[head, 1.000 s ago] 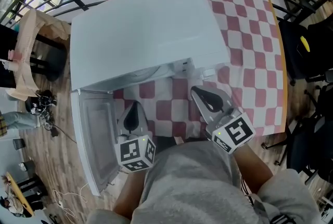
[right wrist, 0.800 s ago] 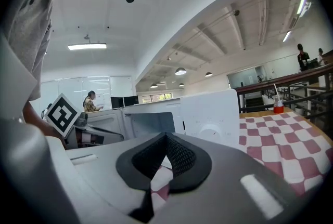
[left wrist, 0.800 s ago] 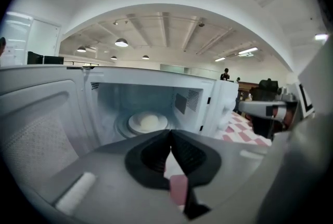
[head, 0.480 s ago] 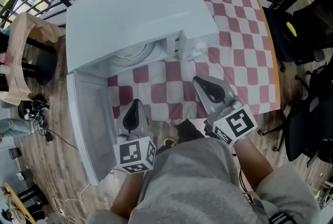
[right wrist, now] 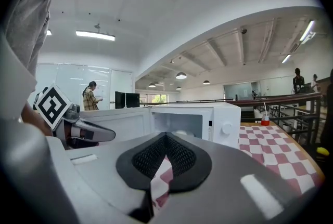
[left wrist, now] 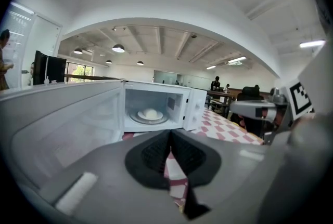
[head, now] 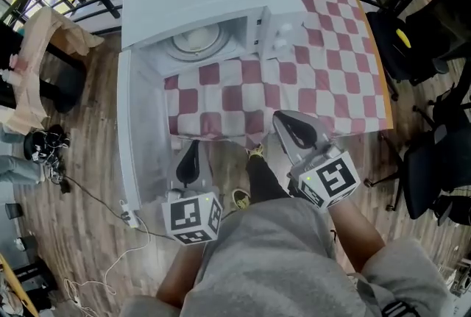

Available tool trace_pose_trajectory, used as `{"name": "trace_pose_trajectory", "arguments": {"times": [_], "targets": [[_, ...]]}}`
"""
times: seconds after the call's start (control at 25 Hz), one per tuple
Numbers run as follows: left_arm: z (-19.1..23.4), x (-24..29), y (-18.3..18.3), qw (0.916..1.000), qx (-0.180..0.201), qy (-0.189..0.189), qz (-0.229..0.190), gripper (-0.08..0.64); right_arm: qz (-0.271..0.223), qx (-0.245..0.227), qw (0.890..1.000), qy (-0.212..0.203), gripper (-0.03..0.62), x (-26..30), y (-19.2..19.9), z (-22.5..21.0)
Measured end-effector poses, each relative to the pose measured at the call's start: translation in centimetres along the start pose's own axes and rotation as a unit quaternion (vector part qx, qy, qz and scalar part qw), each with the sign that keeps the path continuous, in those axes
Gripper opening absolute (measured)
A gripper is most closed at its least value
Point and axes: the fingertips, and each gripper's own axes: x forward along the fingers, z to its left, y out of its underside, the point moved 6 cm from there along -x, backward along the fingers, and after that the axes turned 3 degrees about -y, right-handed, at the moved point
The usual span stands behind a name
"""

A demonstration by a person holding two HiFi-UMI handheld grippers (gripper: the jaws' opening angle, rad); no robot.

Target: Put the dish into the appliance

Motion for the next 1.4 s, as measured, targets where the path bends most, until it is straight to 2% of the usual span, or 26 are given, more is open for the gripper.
{"name": "trace_pose_trajectory", "arguments": {"times": [0.16,0.4,0.72,0.96,1.4], "targets": [[-0.1,-3.4,0.7,1.0,0.0,0.005,-0.006,0.011,-0.004,-0.007,1.0,0.009,-0.002,-2.8,-0.3,3.1],[-0.8,-6.1,1.2,0.9997,-0.012,0.017,-0.009,0.011,-0.004,-0.01,1.0,0.024,-0.002,-5.5,-1.0,5.0],[-1.0,-7.6,1.3,0.9994,-0.028,0.015,-0.011,0.011,0.013,0.016,0.999,0.025,-0.002,-6.3,-0.2,5.8],[-1.2,-7.7,1.1,0.999,-0.039,0.02,-0.008,0.011,0.014,0.015,1.0,0.017,-0.002,-5.8,-0.5,6.3],[-1.2,-7.8,1.2,0.9986,-0.044,0.027,-0.01,0.011,0.011,0.009,0.999,0.03,-0.002,-5.9,-0.6,5.6]]}}
